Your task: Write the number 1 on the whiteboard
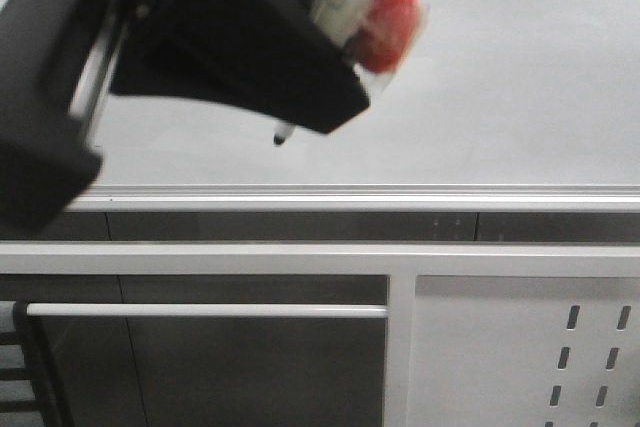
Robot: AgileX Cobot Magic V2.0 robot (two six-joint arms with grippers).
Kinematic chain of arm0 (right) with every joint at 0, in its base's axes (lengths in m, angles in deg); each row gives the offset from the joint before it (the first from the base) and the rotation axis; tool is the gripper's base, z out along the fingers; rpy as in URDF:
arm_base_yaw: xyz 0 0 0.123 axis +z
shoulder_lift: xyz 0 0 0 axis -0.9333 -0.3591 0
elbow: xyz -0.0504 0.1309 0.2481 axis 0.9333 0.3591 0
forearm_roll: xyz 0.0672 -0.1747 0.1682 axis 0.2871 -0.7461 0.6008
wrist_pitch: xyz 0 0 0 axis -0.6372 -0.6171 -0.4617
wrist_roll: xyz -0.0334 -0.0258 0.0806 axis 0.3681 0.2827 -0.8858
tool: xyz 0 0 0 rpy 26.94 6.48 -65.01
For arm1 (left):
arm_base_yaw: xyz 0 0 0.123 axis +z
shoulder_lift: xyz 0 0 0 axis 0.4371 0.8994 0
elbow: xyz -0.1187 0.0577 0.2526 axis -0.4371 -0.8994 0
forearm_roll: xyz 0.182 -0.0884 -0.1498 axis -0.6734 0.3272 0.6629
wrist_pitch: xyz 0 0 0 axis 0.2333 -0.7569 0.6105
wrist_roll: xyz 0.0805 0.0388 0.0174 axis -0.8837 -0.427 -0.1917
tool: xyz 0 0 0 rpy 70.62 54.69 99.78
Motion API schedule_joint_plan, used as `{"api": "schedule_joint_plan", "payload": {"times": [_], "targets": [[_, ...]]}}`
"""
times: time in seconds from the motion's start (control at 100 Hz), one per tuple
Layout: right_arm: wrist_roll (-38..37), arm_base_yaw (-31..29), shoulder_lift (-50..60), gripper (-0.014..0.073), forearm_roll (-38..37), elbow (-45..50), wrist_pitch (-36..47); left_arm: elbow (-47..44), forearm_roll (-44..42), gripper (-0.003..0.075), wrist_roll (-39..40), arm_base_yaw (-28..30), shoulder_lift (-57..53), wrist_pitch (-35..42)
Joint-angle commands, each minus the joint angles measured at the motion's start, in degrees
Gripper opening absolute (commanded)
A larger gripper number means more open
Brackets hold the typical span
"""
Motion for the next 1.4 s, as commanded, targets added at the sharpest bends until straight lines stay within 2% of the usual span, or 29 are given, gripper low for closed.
{"api": "schedule_joint_plan", "payload": {"times": [0.0,0.18,0.34,0.5,0.73,1.05,1.39], "targets": [[1.92,1.52,-1.70,0.0349,4.03,-2.01,1.47,3.01,-0.10,-0.0018,0.10,-0.46,-0.99,3.43],[2.67,6.86,-4.01,0.0349,4.15,-2.37,5.91,3.29,-0.43,-0.0018,0.10,-0.46,-0.99,3.32],[3.02,13.41,-7.35,0.0349,3.82,-3.51,13.43,3.29,-0.43,-0.0018,0.10,-0.46,-0.99,3.21],[3.02,17.14,-9.86,0.0349,3.88,-3.62,19.96,3.29,-0.43,-0.0018,0.10,-0.46,-0.99,2.47],[3.02,19.45,-13.78,0.0349,4.74,-3.62,20.40,3.29,-0.43,-0.0018,0.10,-0.46,-0.99,2.24],[3.17,21.01,-13.79,0.0349,7.33,-4.03,22.52,3.29,-0.43,-0.0018,0.10,-0.46,-0.99,1.06],[3.17,21.01,-14.79,0.0348,9.14,-5.93,19.34,3.29,-0.43,-0.0018,0.10,-0.46,-0.99,0.92]]}}
